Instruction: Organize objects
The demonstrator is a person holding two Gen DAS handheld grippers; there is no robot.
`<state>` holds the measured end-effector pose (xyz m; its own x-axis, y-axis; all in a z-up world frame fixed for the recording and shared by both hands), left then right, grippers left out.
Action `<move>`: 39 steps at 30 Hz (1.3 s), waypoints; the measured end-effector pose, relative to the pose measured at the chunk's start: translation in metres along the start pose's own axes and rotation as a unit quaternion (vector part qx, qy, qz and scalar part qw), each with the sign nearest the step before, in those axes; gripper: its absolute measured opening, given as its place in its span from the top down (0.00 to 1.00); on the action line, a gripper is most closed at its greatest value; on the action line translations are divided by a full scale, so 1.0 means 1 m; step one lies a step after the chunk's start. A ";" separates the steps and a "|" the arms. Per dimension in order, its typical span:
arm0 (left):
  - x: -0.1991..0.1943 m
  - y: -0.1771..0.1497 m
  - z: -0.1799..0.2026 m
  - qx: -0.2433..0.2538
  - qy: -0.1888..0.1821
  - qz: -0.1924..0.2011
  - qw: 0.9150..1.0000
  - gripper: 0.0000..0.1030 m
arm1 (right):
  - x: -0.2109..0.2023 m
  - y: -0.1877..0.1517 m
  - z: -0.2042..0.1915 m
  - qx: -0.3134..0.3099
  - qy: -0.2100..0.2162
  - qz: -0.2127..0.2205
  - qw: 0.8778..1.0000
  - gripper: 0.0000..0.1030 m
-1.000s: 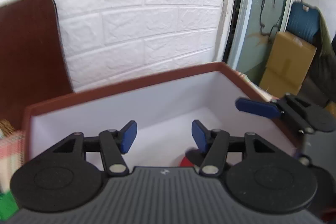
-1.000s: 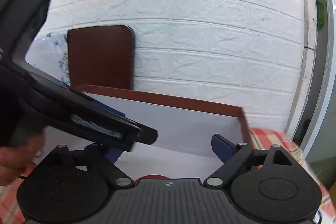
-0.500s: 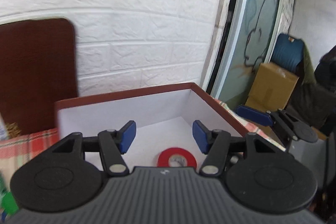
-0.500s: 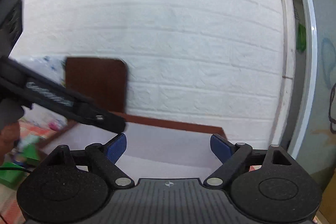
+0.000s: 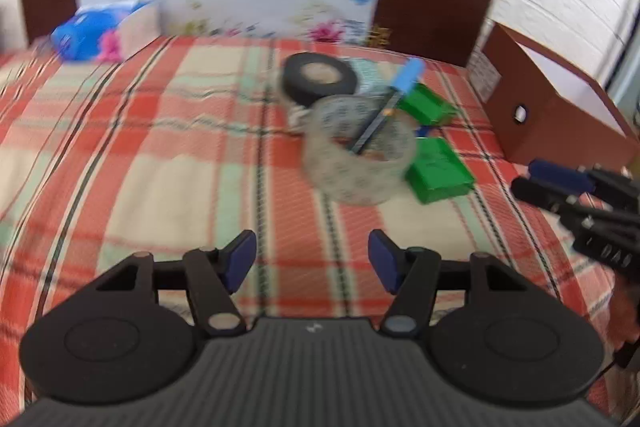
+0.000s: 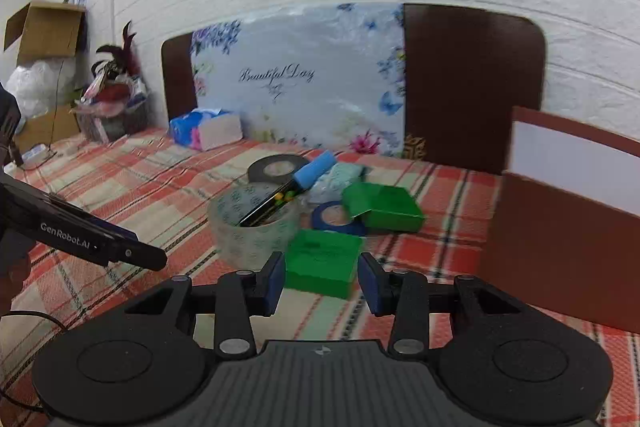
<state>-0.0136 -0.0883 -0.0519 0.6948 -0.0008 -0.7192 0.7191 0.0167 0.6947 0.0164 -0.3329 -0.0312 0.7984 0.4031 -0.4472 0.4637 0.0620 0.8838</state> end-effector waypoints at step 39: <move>0.000 0.012 -0.011 -0.035 -0.081 0.016 0.996 0.37 | 0.026 -0.031 -0.036 0.203 0.083 -0.096 0.971 0.51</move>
<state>-0.0048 -0.0772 -0.0433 0.7143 -0.1609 -0.6811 0.6978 0.0888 0.7108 0.0084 -0.2916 -0.0654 0.6253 0.5637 -0.5397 0.7375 -0.2006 0.6449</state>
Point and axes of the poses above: each gripper's, at about its wrist camera, not at the fingertips, and x roughly the way its jaws point, z to its right, y to its top, the point moved 10 cm from there along x, roughly the way its jaws point, and after that the axes turned 12 degrees about y, right-handed, at the moved point
